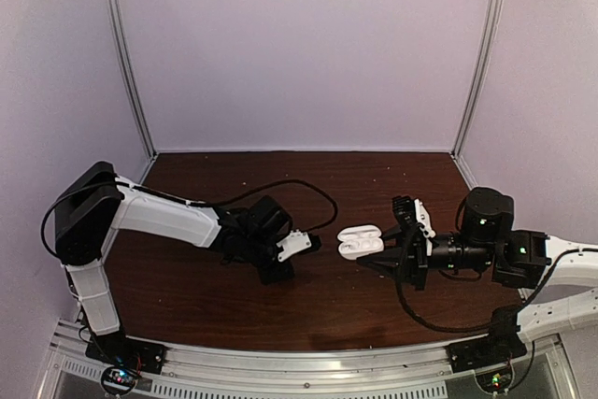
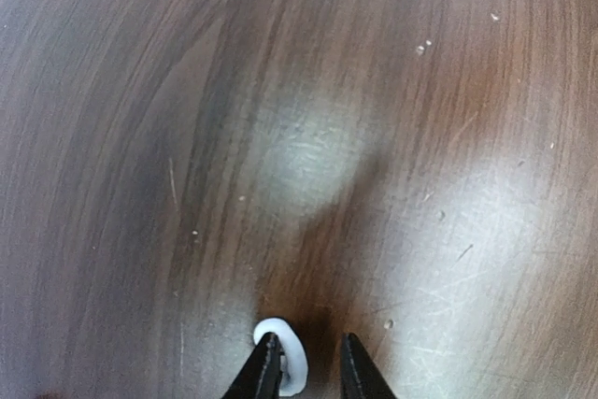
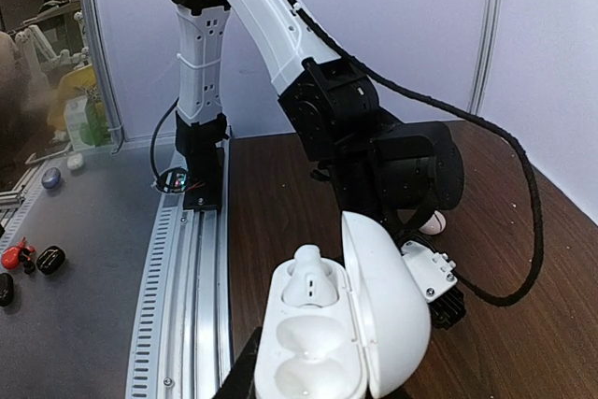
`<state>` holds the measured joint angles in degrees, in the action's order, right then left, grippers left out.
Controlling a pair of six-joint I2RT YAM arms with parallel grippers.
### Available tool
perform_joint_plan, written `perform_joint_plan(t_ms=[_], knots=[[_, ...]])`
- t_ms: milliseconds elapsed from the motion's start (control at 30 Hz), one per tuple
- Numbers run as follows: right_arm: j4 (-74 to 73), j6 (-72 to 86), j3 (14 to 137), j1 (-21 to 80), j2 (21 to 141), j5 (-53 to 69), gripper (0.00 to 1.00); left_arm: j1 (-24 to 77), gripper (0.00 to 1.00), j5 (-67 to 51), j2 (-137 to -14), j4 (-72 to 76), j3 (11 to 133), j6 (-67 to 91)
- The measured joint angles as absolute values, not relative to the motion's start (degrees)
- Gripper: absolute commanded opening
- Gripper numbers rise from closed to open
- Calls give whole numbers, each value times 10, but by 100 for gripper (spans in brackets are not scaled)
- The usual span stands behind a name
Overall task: Insert the wireless bluetooth earbuds into the charging case
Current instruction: Pick up the right earbud from the center of the board.
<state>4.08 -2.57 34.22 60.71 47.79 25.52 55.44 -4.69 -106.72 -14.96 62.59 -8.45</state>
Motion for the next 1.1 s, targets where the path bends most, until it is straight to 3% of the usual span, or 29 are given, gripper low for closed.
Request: perform_joint_plan(t_ms=[233,767,1100], knots=[[41,-26,342,607,478,255,0,542,22,-36,-1070,-154,627,-81],[41,-26,342,607,478,255,0,540,2,-25,-1066,-166,628,-76],[41,-25,342,607,478,257,0,535,6,-54,-934,-167,607,-75]])
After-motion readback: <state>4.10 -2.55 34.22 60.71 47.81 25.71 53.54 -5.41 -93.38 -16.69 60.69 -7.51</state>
